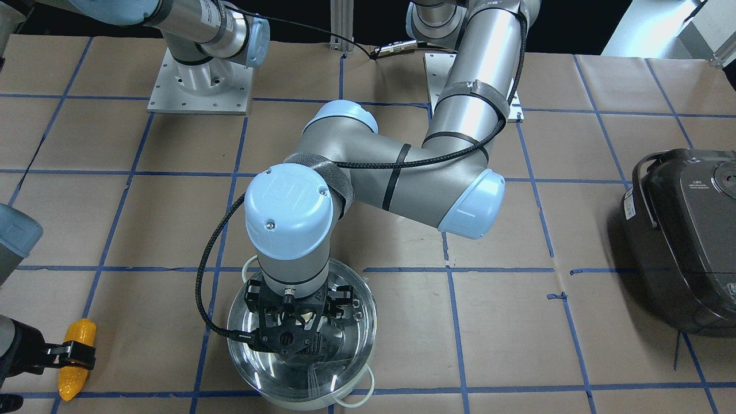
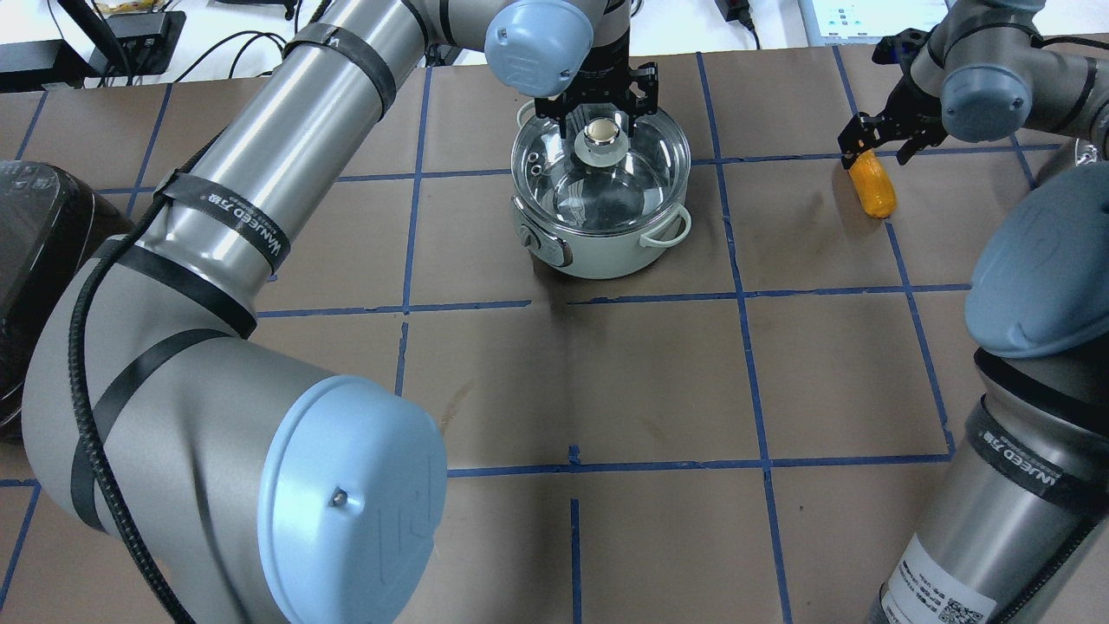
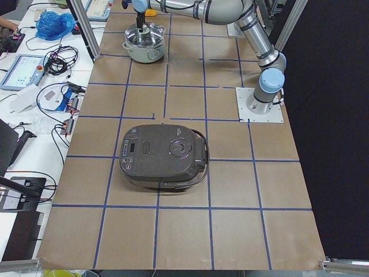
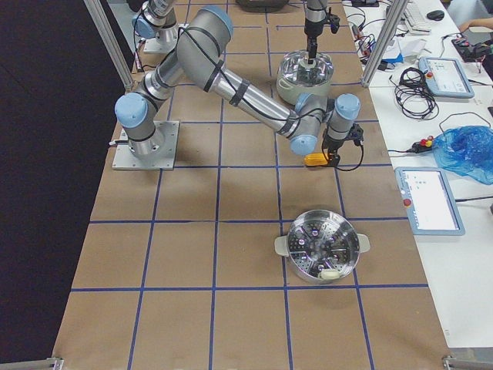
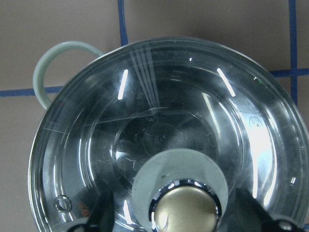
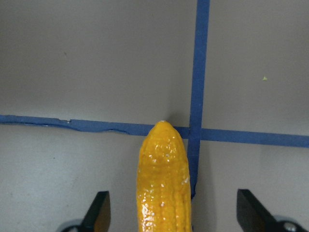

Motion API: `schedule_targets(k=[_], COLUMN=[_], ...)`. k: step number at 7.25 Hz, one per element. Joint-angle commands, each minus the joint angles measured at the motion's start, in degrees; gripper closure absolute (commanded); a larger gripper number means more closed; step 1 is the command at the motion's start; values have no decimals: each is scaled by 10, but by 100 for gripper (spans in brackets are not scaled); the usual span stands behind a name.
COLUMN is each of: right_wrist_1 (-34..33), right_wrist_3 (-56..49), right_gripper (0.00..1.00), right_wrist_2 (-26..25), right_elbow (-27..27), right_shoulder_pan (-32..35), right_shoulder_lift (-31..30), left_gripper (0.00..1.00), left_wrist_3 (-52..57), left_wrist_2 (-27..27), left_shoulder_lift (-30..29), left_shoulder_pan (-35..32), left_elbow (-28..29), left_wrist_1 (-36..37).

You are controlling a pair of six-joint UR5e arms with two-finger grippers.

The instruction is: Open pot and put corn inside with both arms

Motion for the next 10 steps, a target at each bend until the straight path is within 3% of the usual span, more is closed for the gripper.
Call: schedule_targets(k=[1, 2, 3, 4, 5, 7, 9, 10], right_wrist_1=[-15, -9, 5, 9, 19, 33, 57, 57], right_wrist_3=[3, 10, 22, 23, 27, 51, 120, 156], right_gripper=[15, 31, 57, 75, 85, 86, 86, 86], right_wrist_2=[-16, -15, -16, -15, -16, -14, -18, -48], right_elbow=[21, 22, 23, 23, 22, 10, -19, -26], right_shoulder_pan=[0, 0, 2, 2, 4, 27, 147, 202], right_shoulder_lift=[1, -1, -3, -5, -11, -59, -97, -98], left_gripper=[88, 90, 90, 90, 90, 90, 90, 90], left_wrist_3=[-2, -1, -1, 4, 47, 127, 262, 280], left_wrist_2=[0, 1, 2, 3, 9, -20, -13, -13], left_shoulder_lift=[4, 9, 20, 56, 90, 95, 98, 98], left_shoulder_pan=[-1, -1, -1, 0, 16, 123, 197, 230], left_elbow=[0, 1, 3, 7, -4, -21, -57, -85], left_wrist_1=[-6, -8, -11, -51, -86, -103, -89, -67])
